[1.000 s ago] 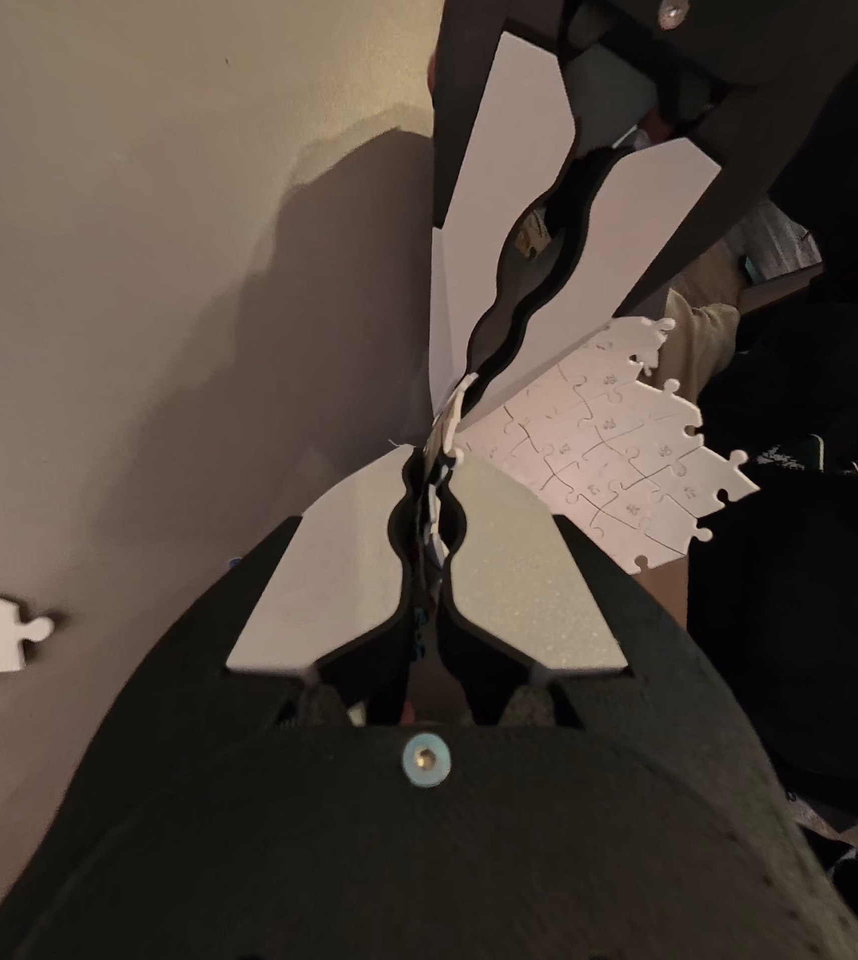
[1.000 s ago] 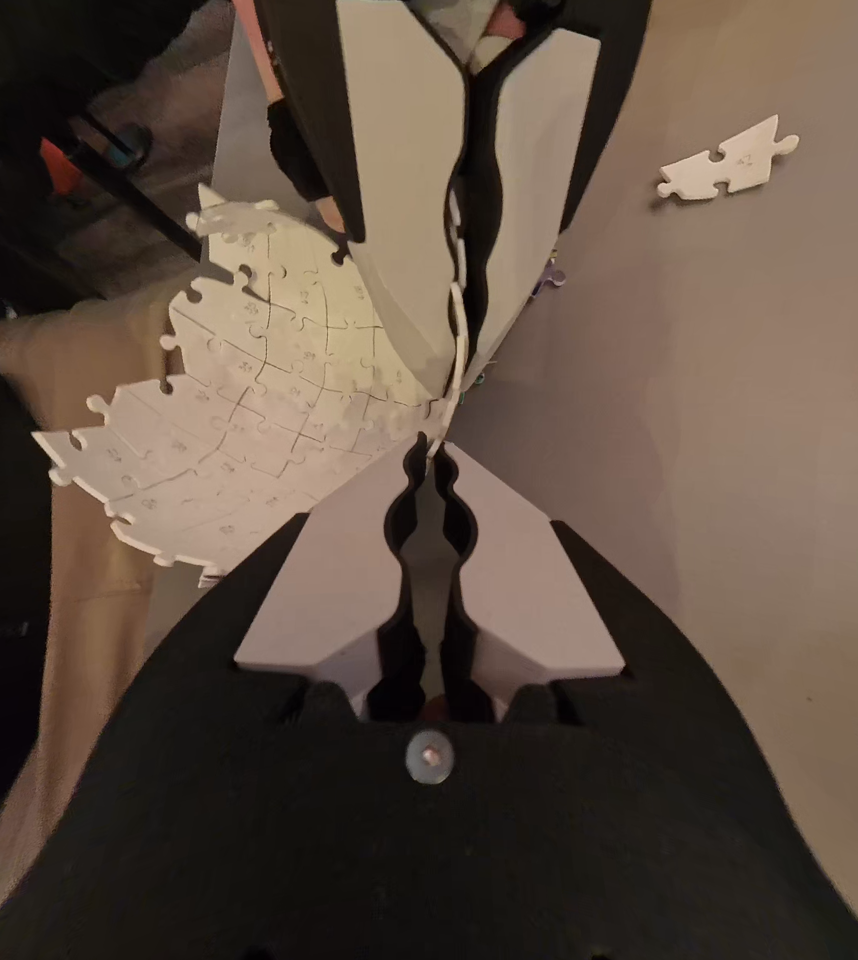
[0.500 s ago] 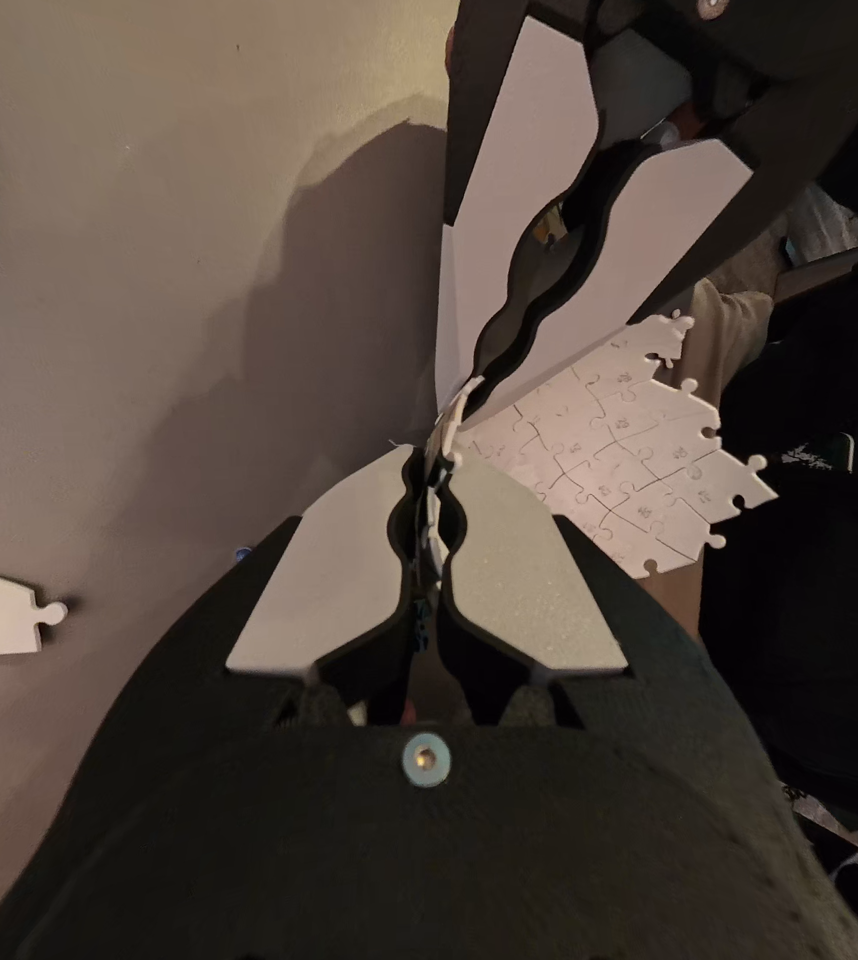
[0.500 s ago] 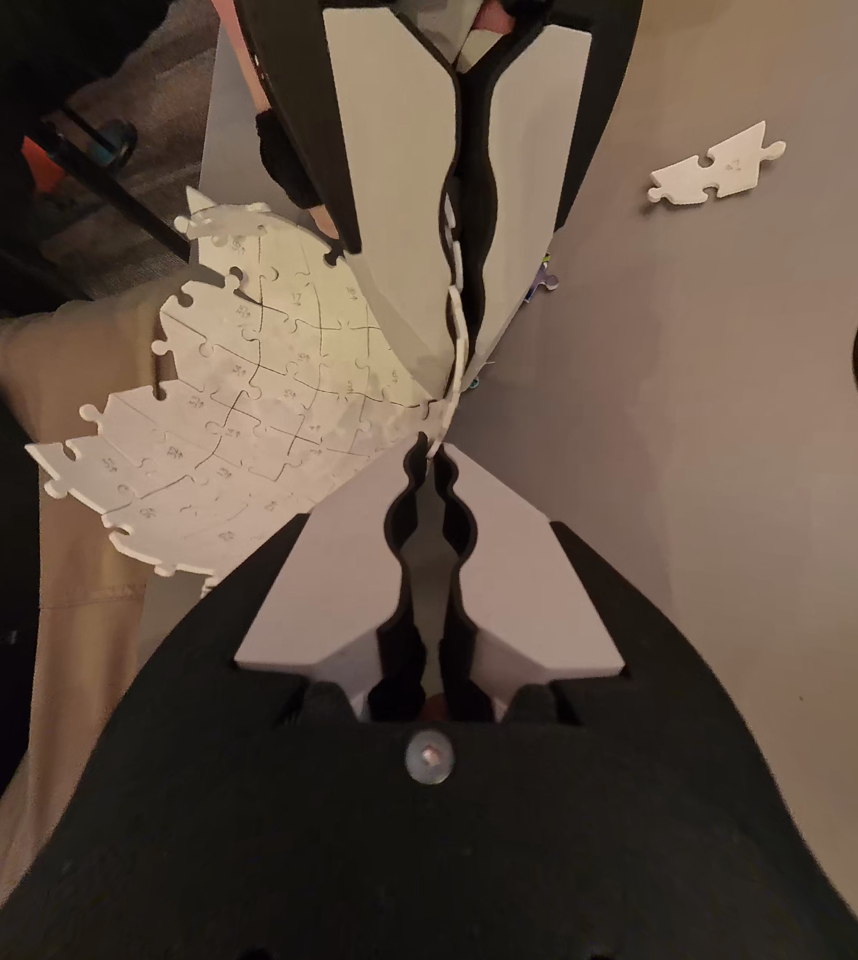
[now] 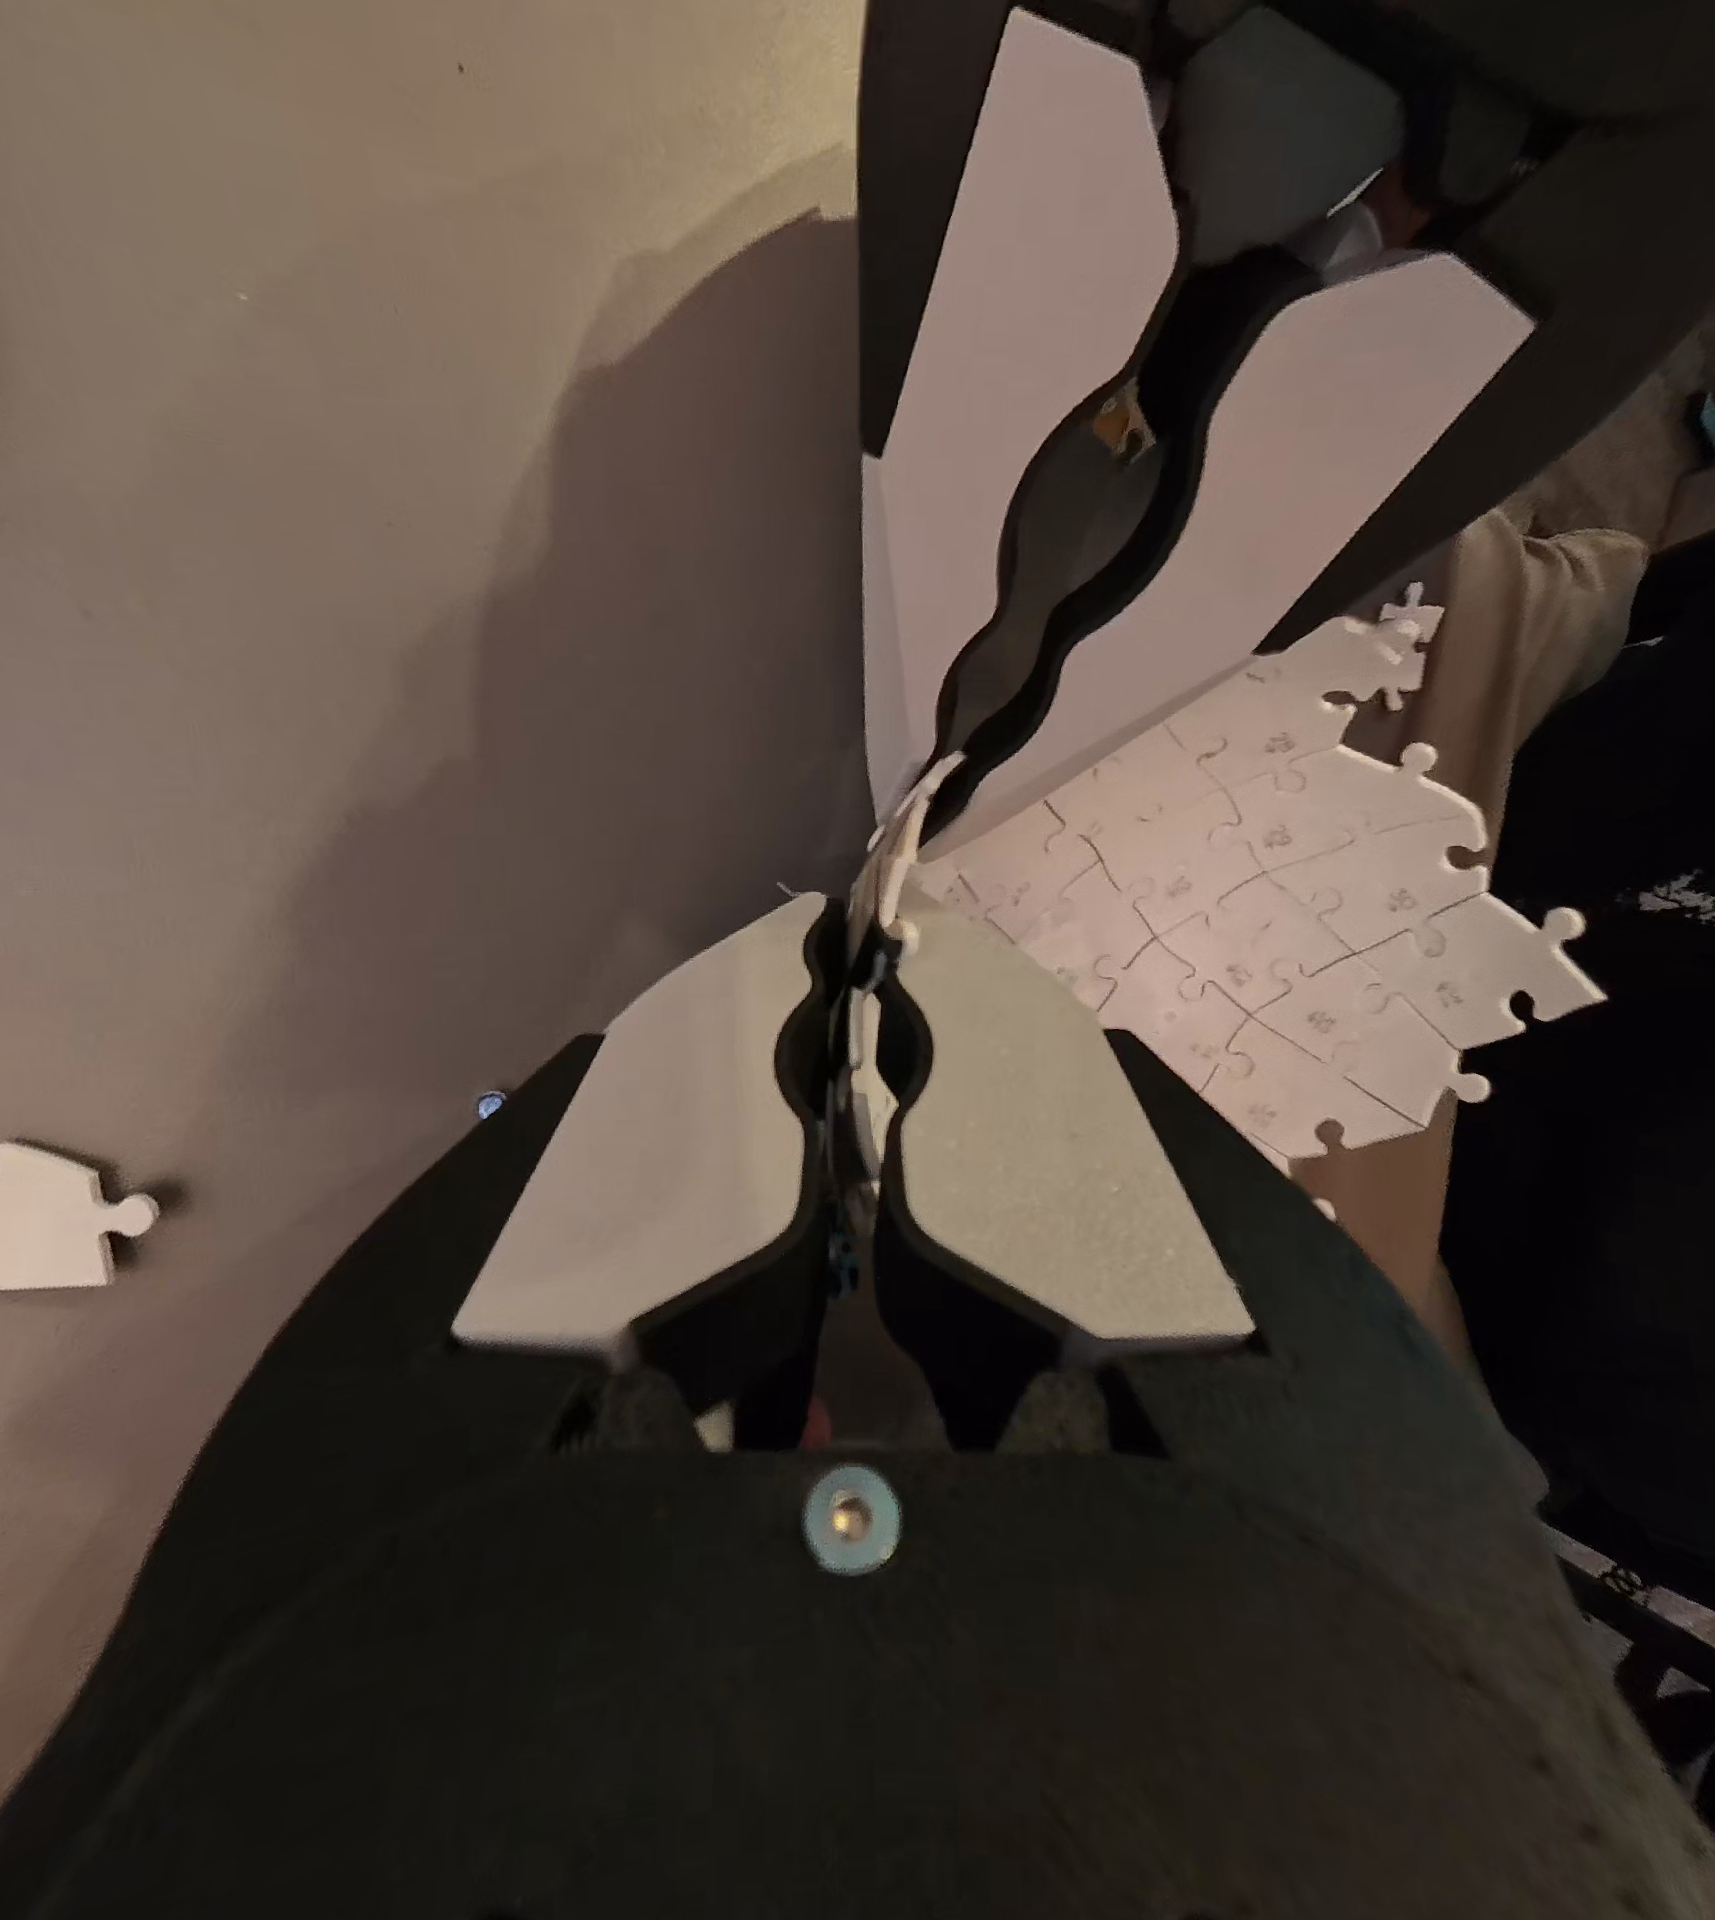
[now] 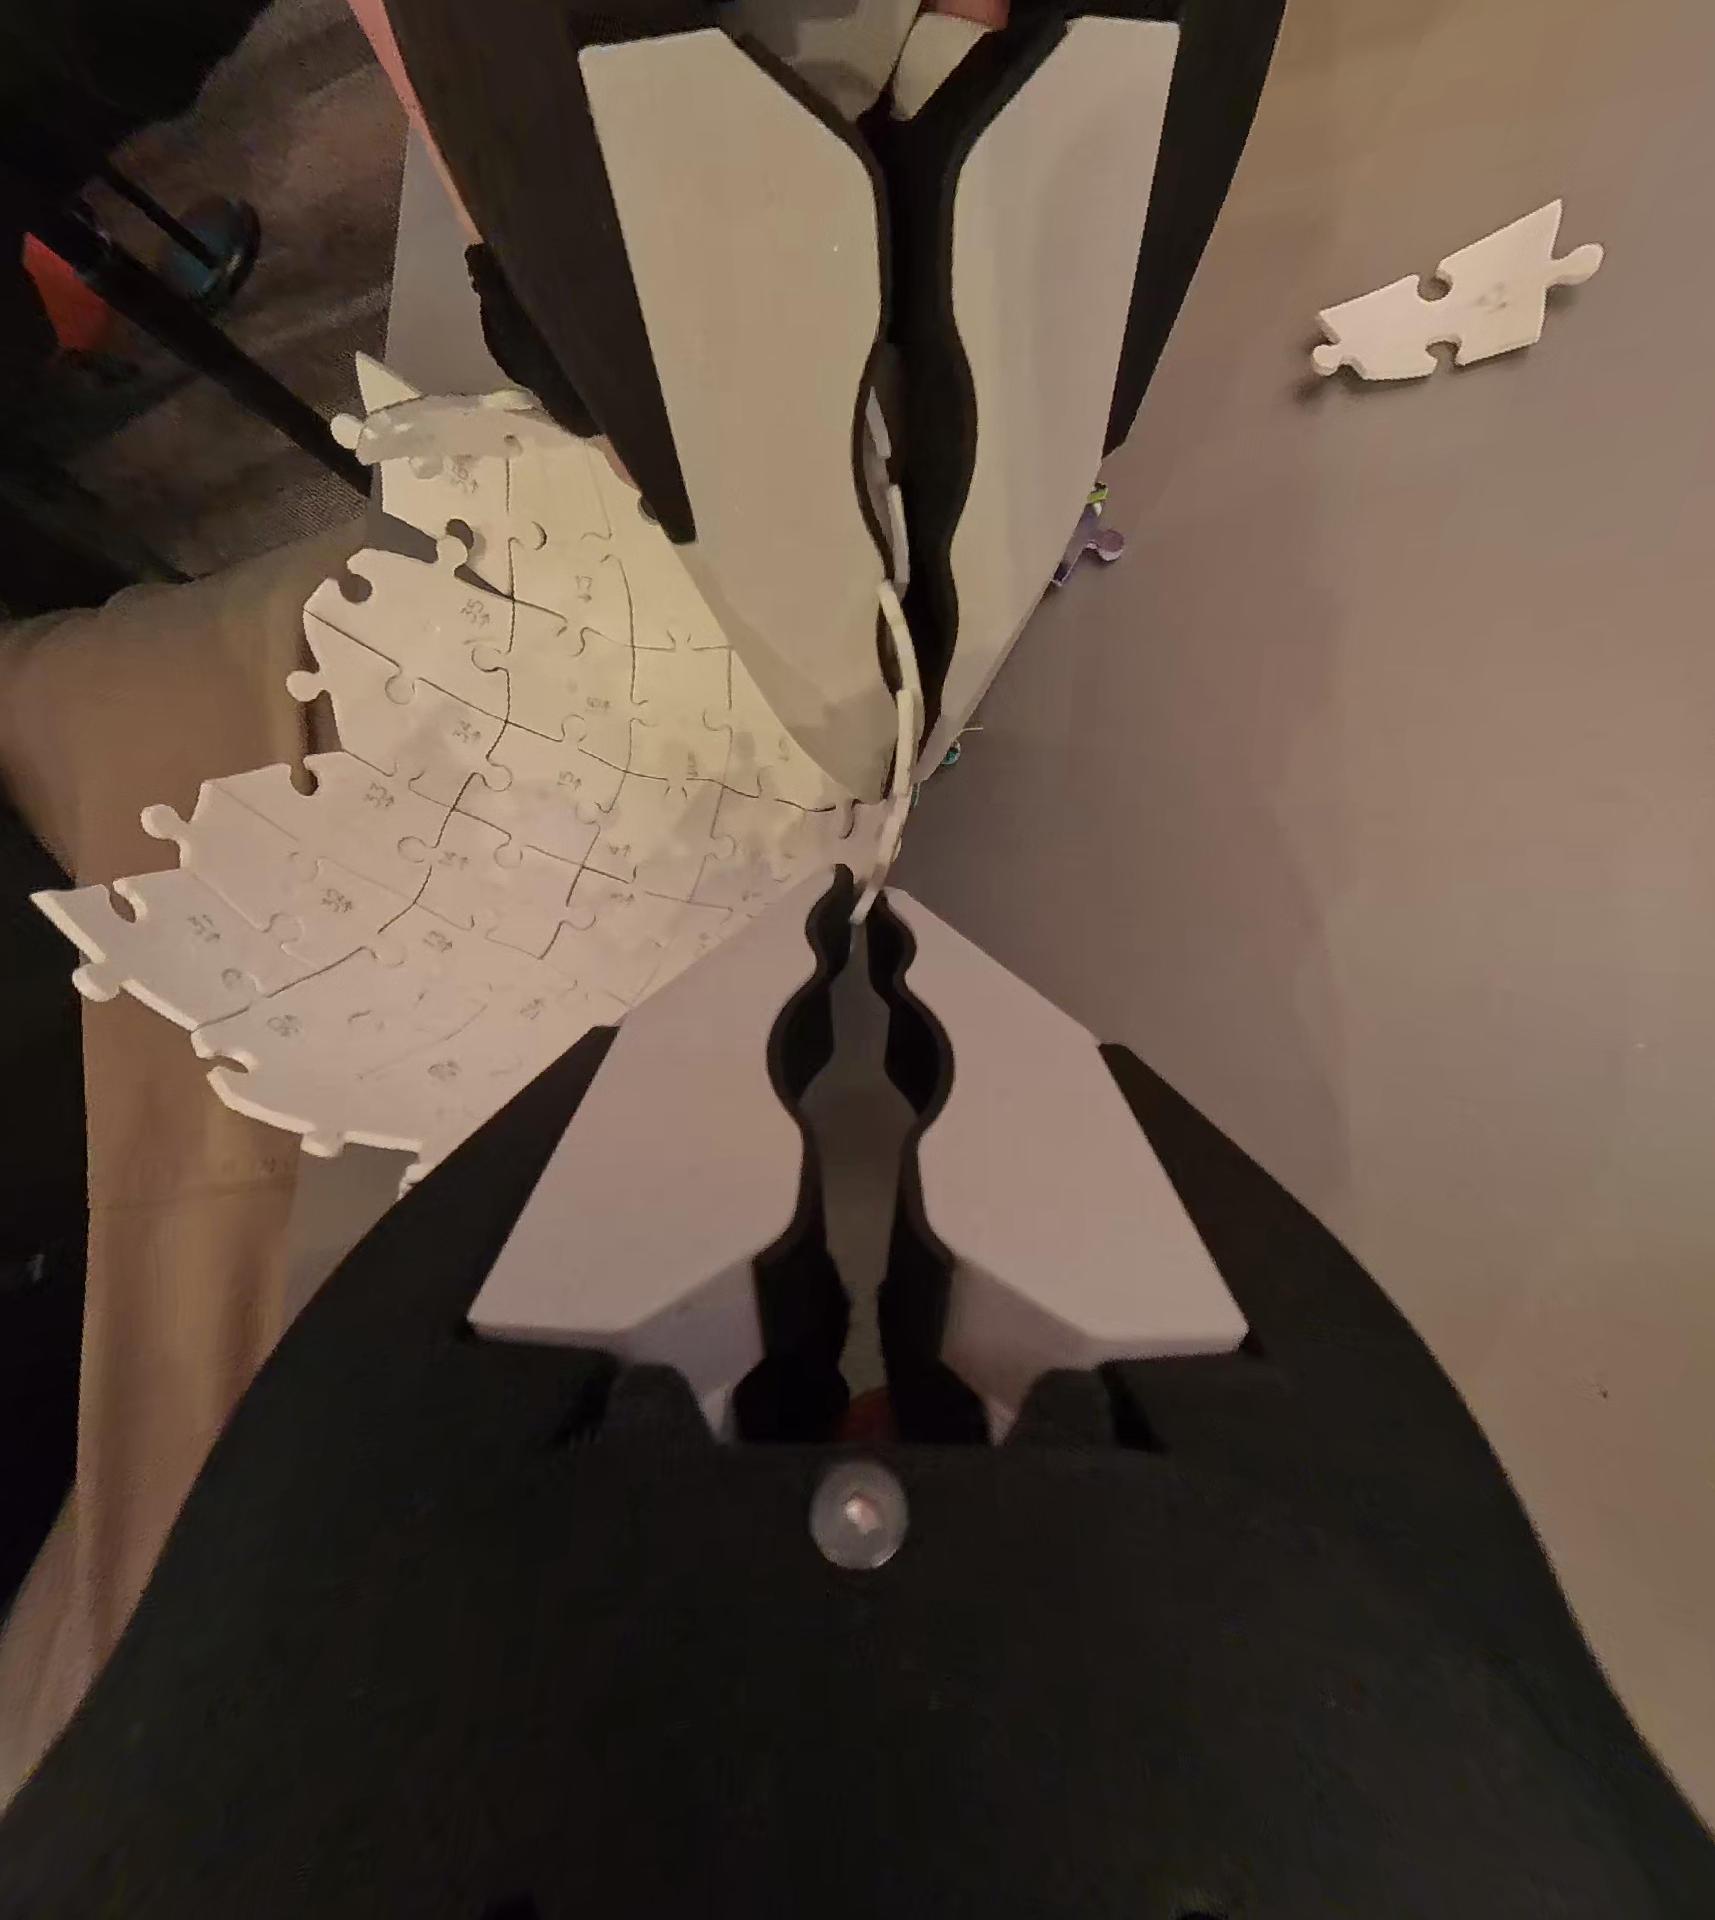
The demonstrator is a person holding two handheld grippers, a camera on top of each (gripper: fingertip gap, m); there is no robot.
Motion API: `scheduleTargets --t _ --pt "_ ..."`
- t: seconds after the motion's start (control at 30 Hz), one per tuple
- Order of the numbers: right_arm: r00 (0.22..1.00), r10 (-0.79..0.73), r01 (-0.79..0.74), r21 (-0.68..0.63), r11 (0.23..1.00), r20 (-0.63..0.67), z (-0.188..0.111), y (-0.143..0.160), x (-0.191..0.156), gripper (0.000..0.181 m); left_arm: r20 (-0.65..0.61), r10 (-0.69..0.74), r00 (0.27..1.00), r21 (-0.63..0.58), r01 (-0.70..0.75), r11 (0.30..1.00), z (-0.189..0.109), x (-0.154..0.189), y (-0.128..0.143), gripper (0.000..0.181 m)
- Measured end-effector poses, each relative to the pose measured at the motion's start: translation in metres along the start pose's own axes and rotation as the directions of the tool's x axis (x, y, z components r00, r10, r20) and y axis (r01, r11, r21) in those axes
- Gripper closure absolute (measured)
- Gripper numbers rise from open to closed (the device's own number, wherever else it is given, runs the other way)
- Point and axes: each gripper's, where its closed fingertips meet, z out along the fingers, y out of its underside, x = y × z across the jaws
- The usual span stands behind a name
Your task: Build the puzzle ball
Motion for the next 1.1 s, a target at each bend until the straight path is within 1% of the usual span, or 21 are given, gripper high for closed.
scheduleTargets --t 0.07,0.33,0.53,0.63,0.77,0.9,1.1 --pt "1.0 -0.009 0.009 0.002 1.0 -0.004 0.0001 0.0002 0.0002 0.181 0.002 -0.007 1.0 0.0 0.007 1.0 0.0005 -0.0001 -0.0005 0.178" --pt "0.998 -0.048 0.048 -0.002 0.999 -0.026 0.0004 -0.0002 0.0015 0.181 -0.079 -0.056 0.995 0.052 0.06 0.997 0.0005 -0.0001 -0.0015 0.178" --pt "1.0 0.017 -0.017 -0.001 1.0 0.002 0.0021 0.0004 0.0014 0.18 -0.075 -0.029 0.997 0.052 0.033 0.998 0.0006 -0.0001 0.0002 0.178" --pt "0.998 0.053 -0.054 0.002 0.999 0.017 0.0026 0.0009 0.0018 0.181 -0.049 0.015 0.999 0.046 -0.013 0.999 0.0013 0.0002 -0.0003 0.179" --pt "0.994 0.101 -0.101 0.005 0.995 0.038 0.0032 0.0011 0.0023 0.181 -0.039 0.033 0.999 0.044 -0.031 0.999 0.0021 0.0005 -0.0005 0.179" --pt "0.997 0.074 -0.074 0.005 0.997 0.029 0.0035 0.0011 0.0022 0.181 -0.027 0.027 0.999 0.032 -0.026 0.999 0.0028 0.0005 -0.0006 0.179" --pt "1.0 0.02 -0.02 0.019 1.0 0.015 0.0036 -0.0007 0.0005 0.18 -0.064 0.002 0.998 0.04 0.0 0.999 0.0011 0.0015 0.0015 0.179"
